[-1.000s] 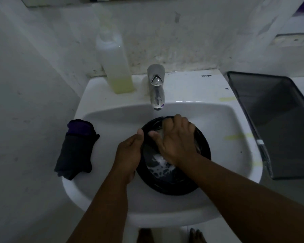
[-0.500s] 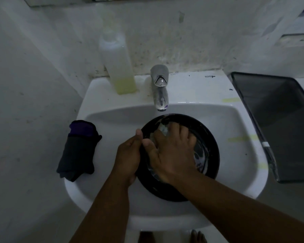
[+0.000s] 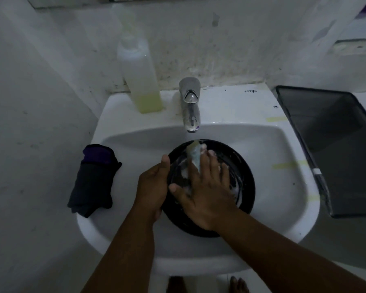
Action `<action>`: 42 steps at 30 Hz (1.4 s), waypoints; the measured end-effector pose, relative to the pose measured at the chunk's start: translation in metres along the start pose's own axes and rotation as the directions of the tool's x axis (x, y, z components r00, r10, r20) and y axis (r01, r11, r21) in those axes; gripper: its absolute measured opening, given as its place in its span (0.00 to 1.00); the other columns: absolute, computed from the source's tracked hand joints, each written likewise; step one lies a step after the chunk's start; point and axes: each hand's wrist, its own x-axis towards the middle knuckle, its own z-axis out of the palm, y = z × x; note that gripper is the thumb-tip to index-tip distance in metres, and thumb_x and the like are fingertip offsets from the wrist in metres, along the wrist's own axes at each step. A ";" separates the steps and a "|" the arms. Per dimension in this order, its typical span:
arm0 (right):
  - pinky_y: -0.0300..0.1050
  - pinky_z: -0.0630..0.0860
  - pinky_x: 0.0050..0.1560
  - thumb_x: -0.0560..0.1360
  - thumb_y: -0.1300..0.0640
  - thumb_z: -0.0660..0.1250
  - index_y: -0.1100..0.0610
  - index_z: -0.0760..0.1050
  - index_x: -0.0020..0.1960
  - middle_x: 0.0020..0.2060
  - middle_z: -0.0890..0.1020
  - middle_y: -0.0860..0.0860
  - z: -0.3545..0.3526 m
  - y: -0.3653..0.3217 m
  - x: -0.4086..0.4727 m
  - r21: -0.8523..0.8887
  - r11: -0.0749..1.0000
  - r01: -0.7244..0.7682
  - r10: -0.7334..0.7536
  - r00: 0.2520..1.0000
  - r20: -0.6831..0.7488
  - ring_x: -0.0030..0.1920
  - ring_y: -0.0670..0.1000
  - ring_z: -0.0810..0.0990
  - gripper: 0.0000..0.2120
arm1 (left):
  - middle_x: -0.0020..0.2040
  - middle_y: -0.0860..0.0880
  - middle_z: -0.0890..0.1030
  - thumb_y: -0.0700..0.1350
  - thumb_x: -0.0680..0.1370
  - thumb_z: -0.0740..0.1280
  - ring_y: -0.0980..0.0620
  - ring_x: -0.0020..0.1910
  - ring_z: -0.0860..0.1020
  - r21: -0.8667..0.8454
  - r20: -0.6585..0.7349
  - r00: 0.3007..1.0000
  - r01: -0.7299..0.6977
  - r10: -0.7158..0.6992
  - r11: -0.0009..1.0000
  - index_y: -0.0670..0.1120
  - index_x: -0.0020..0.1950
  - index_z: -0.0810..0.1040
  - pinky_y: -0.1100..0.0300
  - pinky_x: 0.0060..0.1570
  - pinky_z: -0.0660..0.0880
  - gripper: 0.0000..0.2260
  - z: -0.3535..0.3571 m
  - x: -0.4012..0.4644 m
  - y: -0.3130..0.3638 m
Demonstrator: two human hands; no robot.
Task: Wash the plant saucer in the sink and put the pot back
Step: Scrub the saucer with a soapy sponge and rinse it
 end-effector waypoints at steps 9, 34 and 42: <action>0.65 0.23 0.73 0.73 0.22 0.35 0.50 0.33 0.83 0.79 0.29 0.55 -0.002 0.005 -0.006 -0.036 0.996 0.078 -0.074 0.993 0.089 0.76 0.52 0.21 0.48 | 0.41 0.53 0.88 0.61 0.80 0.66 0.53 0.44 0.86 0.043 -0.033 0.999 -0.035 0.036 0.998 0.55 0.36 0.88 0.59 0.48 0.81 0.19 -0.003 0.003 -0.004; 0.55 0.33 0.79 0.71 0.22 0.33 0.50 0.44 0.84 0.83 0.41 0.51 -0.008 0.018 0.004 0.240 0.968 0.068 -0.076 0.997 0.024 0.81 0.49 0.34 0.50 | 0.45 0.50 0.88 0.60 0.81 0.66 0.49 0.48 0.86 0.091 -0.031 0.999 -0.027 0.030 0.996 0.53 0.40 0.89 0.52 0.56 0.82 0.18 -0.003 0.006 -0.007; 0.56 0.34 0.80 0.70 0.20 0.34 0.48 0.45 0.84 0.83 0.41 0.52 -0.009 0.017 0.004 0.243 0.967 0.083 -0.108 0.990 0.092 0.81 0.50 0.32 0.50 | 0.44 0.50 0.88 0.61 0.81 0.65 0.50 0.47 0.86 0.109 -0.027 0.999 -0.032 0.035 0.993 0.52 0.42 0.89 0.56 0.51 0.81 0.19 -0.005 0.007 -0.007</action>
